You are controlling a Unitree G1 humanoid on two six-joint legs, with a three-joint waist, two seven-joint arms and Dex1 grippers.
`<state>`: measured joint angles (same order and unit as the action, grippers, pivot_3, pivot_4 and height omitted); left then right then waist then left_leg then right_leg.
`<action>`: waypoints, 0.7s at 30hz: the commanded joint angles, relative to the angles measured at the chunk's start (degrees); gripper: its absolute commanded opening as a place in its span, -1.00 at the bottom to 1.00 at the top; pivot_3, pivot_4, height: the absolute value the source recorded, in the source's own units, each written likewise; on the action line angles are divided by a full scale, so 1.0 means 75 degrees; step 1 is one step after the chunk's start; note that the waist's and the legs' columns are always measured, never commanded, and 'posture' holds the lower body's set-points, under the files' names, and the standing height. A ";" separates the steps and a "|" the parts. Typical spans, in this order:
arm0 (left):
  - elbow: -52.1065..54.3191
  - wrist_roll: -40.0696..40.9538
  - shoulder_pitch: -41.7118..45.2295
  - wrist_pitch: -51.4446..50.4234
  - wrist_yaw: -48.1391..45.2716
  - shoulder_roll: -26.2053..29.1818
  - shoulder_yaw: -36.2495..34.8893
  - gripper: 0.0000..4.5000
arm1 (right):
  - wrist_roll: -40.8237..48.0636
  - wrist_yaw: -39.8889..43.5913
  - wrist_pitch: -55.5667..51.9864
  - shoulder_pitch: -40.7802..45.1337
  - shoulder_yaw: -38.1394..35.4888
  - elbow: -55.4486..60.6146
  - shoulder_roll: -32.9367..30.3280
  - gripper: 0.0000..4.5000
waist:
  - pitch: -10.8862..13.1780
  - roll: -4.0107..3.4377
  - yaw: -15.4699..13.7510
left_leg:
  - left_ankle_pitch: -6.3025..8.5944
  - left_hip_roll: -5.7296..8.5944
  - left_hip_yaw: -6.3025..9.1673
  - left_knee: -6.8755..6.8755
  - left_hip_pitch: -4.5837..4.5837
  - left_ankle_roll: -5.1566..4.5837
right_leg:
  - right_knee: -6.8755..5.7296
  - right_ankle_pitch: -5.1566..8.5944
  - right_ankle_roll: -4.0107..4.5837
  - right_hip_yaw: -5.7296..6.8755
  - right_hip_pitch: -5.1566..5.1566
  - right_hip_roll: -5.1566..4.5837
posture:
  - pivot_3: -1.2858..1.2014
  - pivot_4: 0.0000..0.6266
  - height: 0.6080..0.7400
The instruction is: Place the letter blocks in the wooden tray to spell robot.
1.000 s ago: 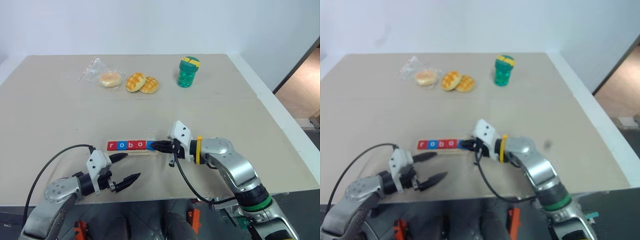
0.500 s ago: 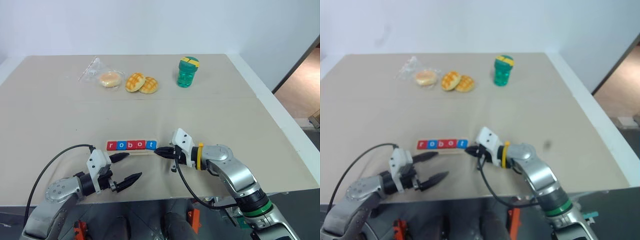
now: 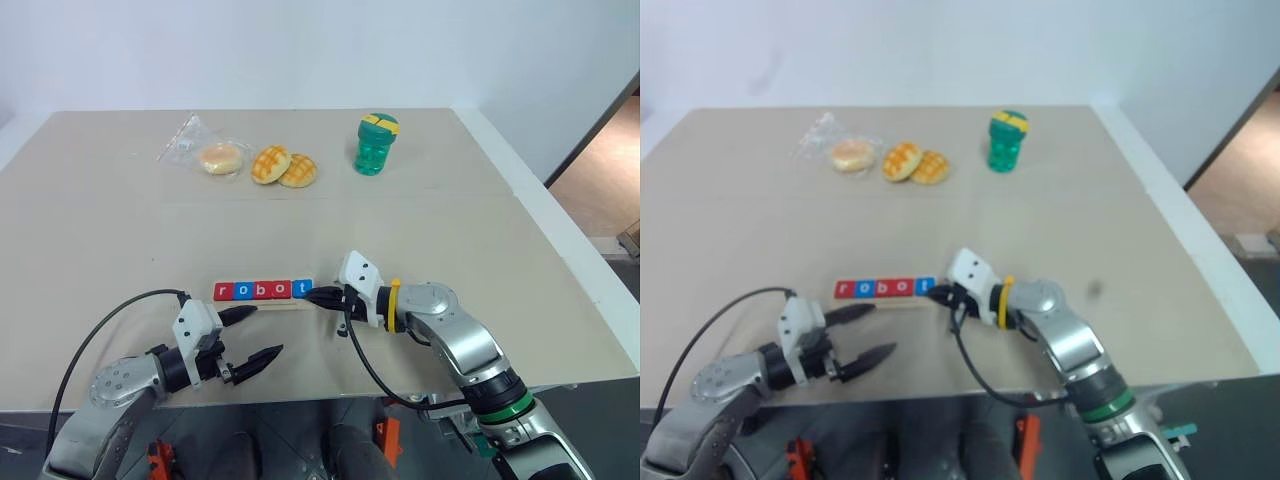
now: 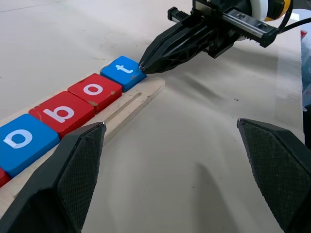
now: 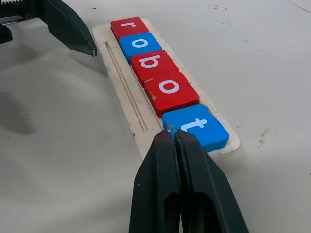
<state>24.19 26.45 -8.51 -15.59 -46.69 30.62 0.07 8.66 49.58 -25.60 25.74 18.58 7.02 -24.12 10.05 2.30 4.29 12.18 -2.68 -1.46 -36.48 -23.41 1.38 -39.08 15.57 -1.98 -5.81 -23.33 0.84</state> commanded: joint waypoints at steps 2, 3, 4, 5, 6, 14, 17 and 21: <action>0.0243 -0.0008 -0.0011 0.0047 0.0002 0.0078 -0.0054 1.00 | -0.0008 0.0054 0.0169 0.0212 -0.0007 0.0056 0.0067 -0.98 | 0.0000 0.0000 0.0000 | 0.0000 0.0000 0.0000 0.0000 0.0000 0.0000 | 0.0000 0.0000 0.0000 0.0001 0.0000 -0.0001 | 0.03 -0.52 1.00; 0.0237 -0.0013 -0.0011 0.0054 0.0003 0.0077 -0.0054 1.00 | -0.0009 0.0062 0.0168 0.0221 -0.0012 0.0056 0.0070 -0.98 | 0.0000 0.0000 0.0000 | 0.0000 0.0000 0.0000 0.0000 0.0000 0.0000 | 0.0000 0.0000 0.0000 0.0001 0.0000 -0.0001 | 0.03 -0.52 1.00; 0.0233 -0.0019 -0.0008 0.0058 0.0005 0.0076 -0.0054 1.00 | 0.0007 0.0066 0.0159 0.0224 -0.0034 0.0071 0.0073 -0.98 | 0.0000 0.0000 0.0000 | 0.0000 0.0000 0.0000 0.0000 0.0000 0.0000 | 0.0000 0.0000 0.0000 0.0001 0.0000 -0.0001 | 0.03 -0.52 1.00; 0.0230 -0.0023 -0.0006 0.0060 0.0008 0.0074 -0.0054 1.00 | 0.0028 0.0065 0.0148 0.0223 -0.0062 0.0096 0.0072 -0.98 | 0.0000 0.0000 0.0000 | 0.0000 0.0000 0.0000 0.0000 0.0000 0.0000 | 0.0000 -0.0001 0.0000 0.0001 0.0000 0.0000 | 0.03 -0.52 1.00; 0.0226 -0.0024 -0.0005 0.0063 0.0010 0.0072 -0.0060 1.00 | 0.0056 0.0050 0.0127 0.0219 -0.0110 0.0143 0.0066 -0.98 | 0.0000 0.0000 0.0000 | 0.0000 0.0000 0.0000 0.0000 0.0001 0.0000 | 0.0000 -0.0001 0.0000 0.0001 0.0000 0.0000 | 0.03 -0.52 1.00; 0.0184 -0.0018 0.0040 0.0083 0.0033 0.0052 -0.0097 1.00 | 0.0118 -0.0187 0.0009 0.0177 -0.0474 0.0291 -0.0030 -0.98 | 0.0000 0.0000 0.0000 | 0.0000 0.0000 0.0001 0.0000 0.0000 0.0000 | 0.0000 -0.0001 0.0000 0.0001 0.0001 -0.0001 | 0.03 -0.52 1.00; 0.0169 -0.0045 0.0094 0.0082 0.0055 0.0023 -0.0047 1.00 | -0.0045 -0.0255 0.0259 0.0084 -0.0355 0.0007 -0.0030 -0.98 | 0.0000 0.0000 0.0000 | 0.0000 0.0001 0.0000 0.0000 0.0000 0.0000 | 0.0000 0.0000 0.0000 0.0001 0.0001 0.0000 | 0.03 -0.52 1.00; 0.0165 -0.0070 0.0107 0.0088 0.0059 -0.0006 -0.0020 1.00 | -0.0157 -0.0326 0.0403 0.0092 -0.0262 -0.0163 0.0071 -0.98 | 0.0000 0.0000 0.0001 | 0.0000 0.0001 -0.0002 0.0000 0.0001 0.0000 | 0.0000 -0.0001 0.0000 0.0001 0.0000 0.0001 | 0.03 -0.52 1.00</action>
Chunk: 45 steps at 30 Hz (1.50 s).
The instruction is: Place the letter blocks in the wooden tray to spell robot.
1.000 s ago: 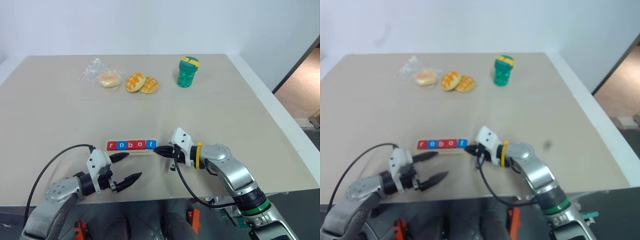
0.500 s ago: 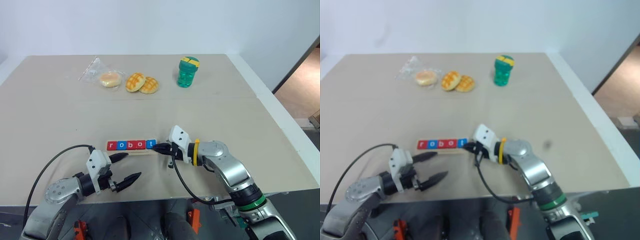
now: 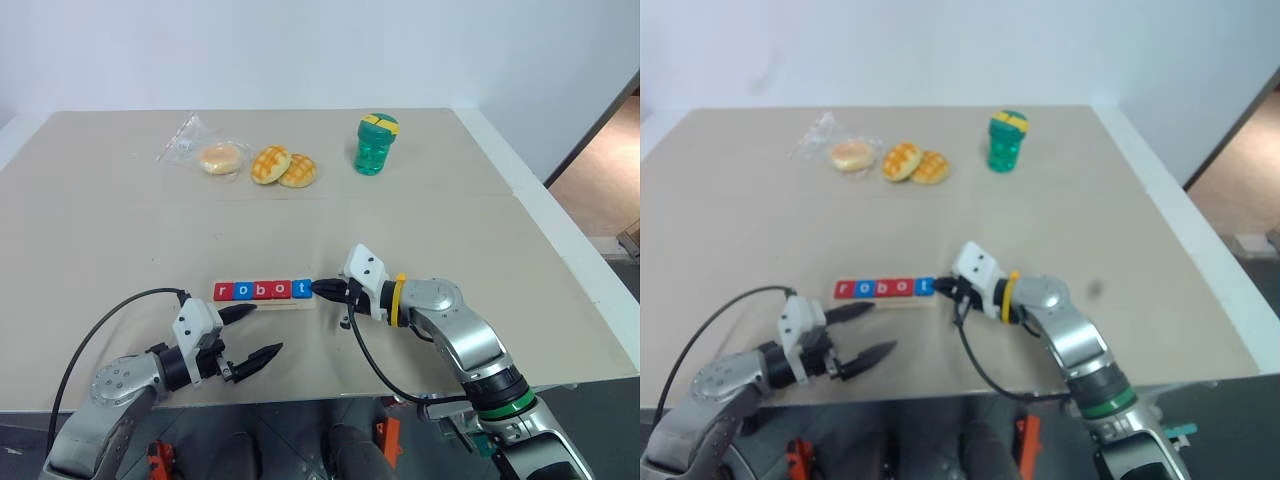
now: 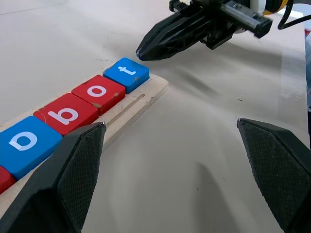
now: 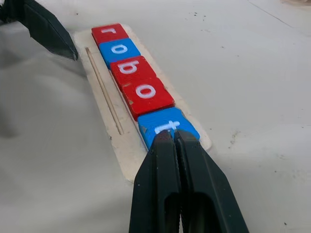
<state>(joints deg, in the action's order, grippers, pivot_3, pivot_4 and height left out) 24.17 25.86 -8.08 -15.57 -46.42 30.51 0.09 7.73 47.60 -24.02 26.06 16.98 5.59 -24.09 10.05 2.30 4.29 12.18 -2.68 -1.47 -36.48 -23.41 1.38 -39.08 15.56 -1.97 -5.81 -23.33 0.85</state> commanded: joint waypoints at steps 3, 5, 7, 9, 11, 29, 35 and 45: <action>0.0158 -0.0006 0.0040 0.0096 0.0016 0.0007 -0.0039 1.00 | -0.0068 -0.0082 0.0239 0.0129 -0.0016 -0.0091 0.0136 -0.98 | 0.0000 0.0000 0.0000 | 0.0000 -0.0001 0.0001 0.0000 -0.0001 0.0000 | 0.0000 0.0000 0.0001 0.0001 0.0000 0.0001 | 0.03 -0.52 1.00; 0.0156 -0.0027 0.0037 0.0110 0.0031 0.0002 -0.0050 1.00 | -0.0121 -0.0067 0.0313 0.0201 0.0010 -0.0212 0.0179 -0.98 | 0.0000 0.0000 0.0000 | 0.0000 0.0000 0.0002 0.0000 -0.0001 0.0000 | 0.0000 0.0000 0.0001 0.0001 0.0000 0.0000 | 0.03 -0.52 1.00; 0.0166 -0.0044 0.0037 0.0112 0.0047 -0.0009 -0.0052 1.00 | -0.0165 -0.0036 0.0378 0.0253 0.0033 -0.0296 0.0212 -0.98 | 0.0000 0.0000 0.0001 | 0.0000 -0.0001 0.0000 0.0000 0.0000 0.0000 | 0.0000 -0.0001 0.0001 0.0000 0.0000 0.0000 | 0.03 -0.52 1.00; 0.0182 -0.0058 0.0021 0.0113 0.0056 -0.0019 -0.0046 1.00 | -0.0185 -0.0005 0.0414 0.0286 0.0071 -0.0324 0.0263 -0.98 | 0.0000 0.0000 0.0001 | 0.0000 -0.0001 0.0001 -0.0001 0.0000 0.0000 | 0.0000 -0.0002 0.0001 0.0001 0.0000 -0.0001 | 0.03 -0.52 1.00; 0.0198 -0.0066 0.0007 0.0112 0.0067 -0.0025 -0.0043 1.00 | -0.0188 0.0003 0.0422 0.0304 0.0102 -0.0322 0.0309 -0.98 | 0.0000 0.0000 0.0001 | 0.0000 -0.0001 0.0001 -0.0001 0.0000 0.0000 | 0.0000 -0.0002 0.0001 0.0001 0.0000 0.0000 | 0.03 -0.52 1.00; 0.0218 -0.0083 -0.0036 0.0128 0.0108 -0.0001 -0.0043 1.00 | -0.0332 -0.0131 0.0659 0.0110 -0.0050 -0.0511 0.0157 -0.98 | 0.0000 0.0000 0.0000 | 0.0000 -0.0002 0.0004 0.0000 -0.0001 0.0000 | 0.0000 -0.0003 0.0005 0.0002 0.0000 0.0004 | 0.03 -0.52 1.00; 0.0208 -0.0099 -0.0044 0.0139 0.0095 0.0017 -0.0050 1.00 | -0.0330 -0.0125 0.0636 0.0148 -0.0018 -0.0459 0.0252 -0.98 | 0.0000 0.0000 0.0000 | 0.0000 -0.0002 0.0003 -0.0001 0.0000 0.0000 | 0.0000 -0.0004 0.0005 0.0001 0.0001 0.0003 | 0.03 -0.52 1.00; -0.0088 -0.0077 0.0266 0.0106 0.0609 -0.0106 -0.0642 1.00 | 0.0014 -0.0220 0.0482 0.0280 -0.0827 -0.0644 0.0030 -0.63 | 0.0001 -0.0001 -0.0005 | 0.0000 -0.0001 0.0003 -0.0001 0.0000 0.0000 | 0.0000 -0.0004 0.0004 0.0001 0.0001 0.0001 | 0.03 -0.52 1.00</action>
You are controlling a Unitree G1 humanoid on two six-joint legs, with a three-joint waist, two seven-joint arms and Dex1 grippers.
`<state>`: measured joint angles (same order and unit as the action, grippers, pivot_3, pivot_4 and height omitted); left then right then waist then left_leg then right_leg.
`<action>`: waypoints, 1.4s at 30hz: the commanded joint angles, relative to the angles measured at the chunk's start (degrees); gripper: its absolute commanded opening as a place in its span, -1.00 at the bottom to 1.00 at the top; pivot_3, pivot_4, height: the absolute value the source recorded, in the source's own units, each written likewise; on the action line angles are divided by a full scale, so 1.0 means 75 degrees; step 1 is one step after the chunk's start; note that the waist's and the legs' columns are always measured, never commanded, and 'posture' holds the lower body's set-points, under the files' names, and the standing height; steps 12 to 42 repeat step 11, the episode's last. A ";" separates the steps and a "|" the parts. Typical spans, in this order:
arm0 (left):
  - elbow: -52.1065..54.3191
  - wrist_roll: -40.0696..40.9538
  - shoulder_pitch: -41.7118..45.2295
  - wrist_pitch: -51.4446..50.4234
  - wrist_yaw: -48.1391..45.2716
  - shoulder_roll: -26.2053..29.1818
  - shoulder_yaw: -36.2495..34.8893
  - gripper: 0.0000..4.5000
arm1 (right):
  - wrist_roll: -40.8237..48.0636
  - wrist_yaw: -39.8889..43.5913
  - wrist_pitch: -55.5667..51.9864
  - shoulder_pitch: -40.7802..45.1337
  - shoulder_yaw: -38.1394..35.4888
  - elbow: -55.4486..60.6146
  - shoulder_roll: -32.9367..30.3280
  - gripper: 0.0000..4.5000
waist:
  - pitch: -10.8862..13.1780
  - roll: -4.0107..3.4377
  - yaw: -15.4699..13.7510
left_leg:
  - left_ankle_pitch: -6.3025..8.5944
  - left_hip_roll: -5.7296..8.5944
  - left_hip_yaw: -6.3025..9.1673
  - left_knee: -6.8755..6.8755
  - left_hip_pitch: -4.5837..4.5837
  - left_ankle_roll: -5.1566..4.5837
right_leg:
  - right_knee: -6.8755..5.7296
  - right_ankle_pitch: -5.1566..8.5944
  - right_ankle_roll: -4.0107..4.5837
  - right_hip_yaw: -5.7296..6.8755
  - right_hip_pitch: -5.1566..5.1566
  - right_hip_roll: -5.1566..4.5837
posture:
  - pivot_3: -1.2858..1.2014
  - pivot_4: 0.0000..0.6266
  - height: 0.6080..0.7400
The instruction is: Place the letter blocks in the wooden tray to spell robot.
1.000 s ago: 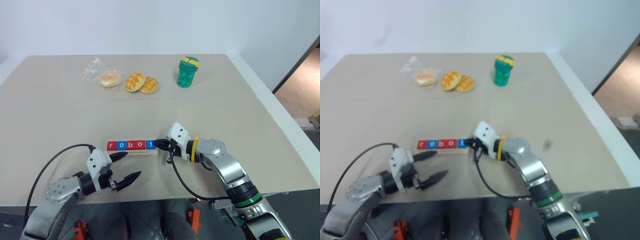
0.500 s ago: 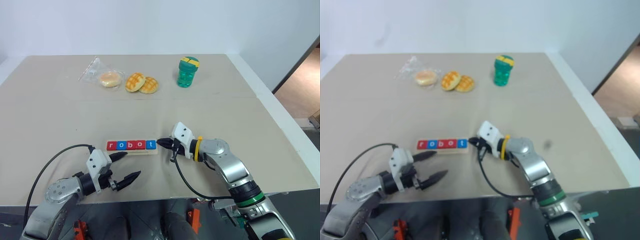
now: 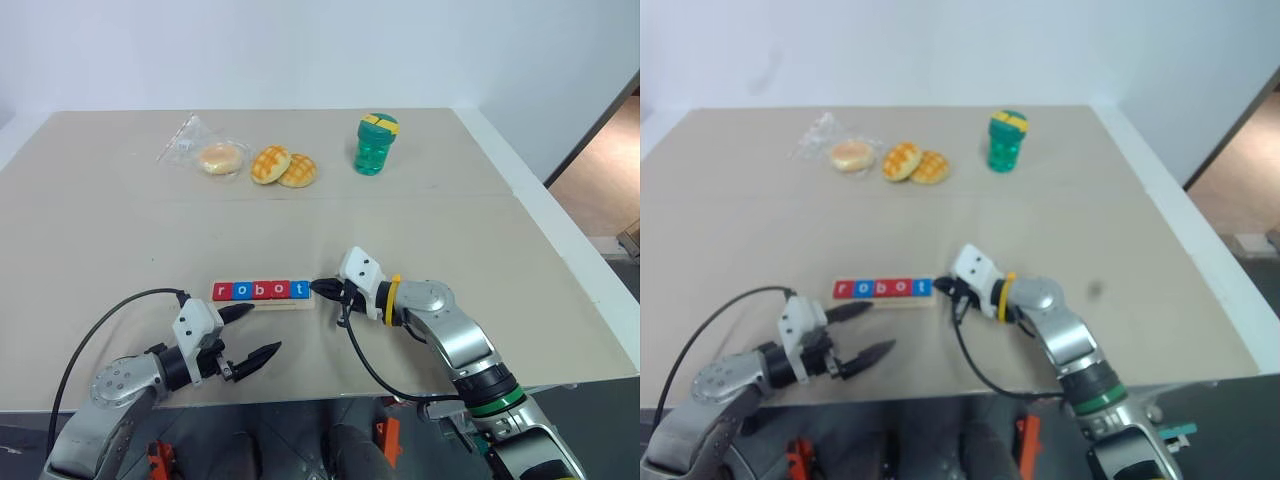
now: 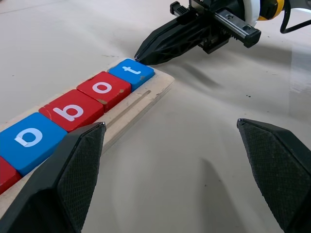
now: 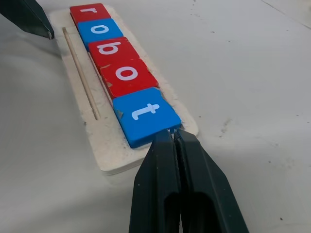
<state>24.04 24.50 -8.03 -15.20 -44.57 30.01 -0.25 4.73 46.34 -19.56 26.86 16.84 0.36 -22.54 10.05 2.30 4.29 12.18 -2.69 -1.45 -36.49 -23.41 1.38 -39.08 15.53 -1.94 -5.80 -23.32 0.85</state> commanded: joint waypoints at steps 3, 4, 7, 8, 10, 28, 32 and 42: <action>-0.0505 0.0345 0.0507 -0.0064 0.0635 0.0066 -0.1329 1.00 | 0.1006 0.0102 -0.0292 0.0241 -0.1594 0.0050 -0.0446 -0.16 | 0.0001 -0.0001 -0.0019 | -0.0001 0.0001 0.0001 -0.0009 -0.0002 0.0000 | -0.0001 -0.0005 -0.0005 0.0002 0.0002 0.0001 | 0.03 -0.52 1.00; -0.0665 0.0333 0.0582 -0.0074 0.0716 0.0122 -0.1532 1.00 | 0.1207 0.0200 -0.0339 0.0225 -0.1797 0.0085 -0.0542 0.00 | 0.0000 0.0000 -0.0022 | -0.0001 0.0002 -0.0001 -0.0009 -0.0001 -0.0001 | 0.0000 -0.0007 -0.0006 0.0001 0.0002 0.0000 | 0.03 -0.52 1.00; -0.1074 0.0291 0.0776 -0.0290 0.0966 0.0268 -0.1959 1.00 | 0.1650 0.0534 -0.0489 0.0078 -0.2167 0.0200 -0.0838 0.46 | 0.0000 0.0000 -0.0021 | 0.0000 0.0004 -0.0002 -0.0007 0.0000 -0.0001 | 0.0001 -0.0006 -0.0006 -0.0001 0.0004 -0.0001 | 0.03 -0.52 1.00; -0.1193 0.0291 0.0788 -0.0290 0.1018 0.0317 -0.2140 1.00 | 0.1778 0.0711 -0.0495 -0.0061 -0.2288 0.0257 -0.1002 0.60 | 0.0000 0.0000 -0.0017 | 0.0001 0.0005 -0.0002 -0.0005 -0.0001 -0.0002 | 0.0001 -0.0005 -0.0005 -0.0002 0.0004 -0.0001 | 0.03 -0.52 1.00; -0.1365 0.0225 0.0708 -0.0239 0.1095 0.0462 -0.2501 1.00 | 0.2111 0.1065 -0.0554 -0.0419 -0.2523 0.0468 -0.1288 0.92 | 0.0000 0.0001 -0.0021 | 0.0003 0.0004 0.0001 -0.0001 -0.0003 -0.0004 | 0.0001 -0.0003 0.0000 0.0000 0.0002 0.0000 | 0.03 -0.52 1.00; -0.1409 0.0192 0.0649 -0.0176 0.1128 0.0510 -0.2648 1.00 | 0.2245 0.1179 -0.0606 -0.0586 -0.2598 0.0575 -0.1391 0.98 | 0.0000 0.0001 -0.0021 | 0.0005 0.0003 0.0004 0.0002 -0.0004 -0.0005 | 0.0001 -0.0002 0.0006 0.0002 0.0002 0.0000 | 0.03 -0.52 1.00; -0.1409 0.0192 0.0649 -0.0176 0.1128 0.0510 -0.2648 1.00 | 0.2245 0.1179 -0.0606 -0.0586 -0.2598 0.0575 -0.1391 0.98 | 0.0000 0.0001 -0.0021 | 0.0005 0.0003 0.0004 0.0002 -0.0004 -0.0005 | 0.0001 -0.0002 0.0006 0.0002 0.0002 0.0000 | 0.03 -0.52 1.00; -0.1409 0.0192 0.0649 -0.0176 0.1128 0.0510 -0.2648 1.00 | 0.2245 0.1179 -0.0606 -0.0586 -0.2598 0.0575 -0.1391 0.98 | 0.0000 0.0001 -0.0021 | 0.0005 0.0003 0.0004 0.0002 -0.0004 -0.0005 | 0.0001 -0.0002 0.0006 0.0002 0.0002 0.0000 | 0.03 -0.52 1.00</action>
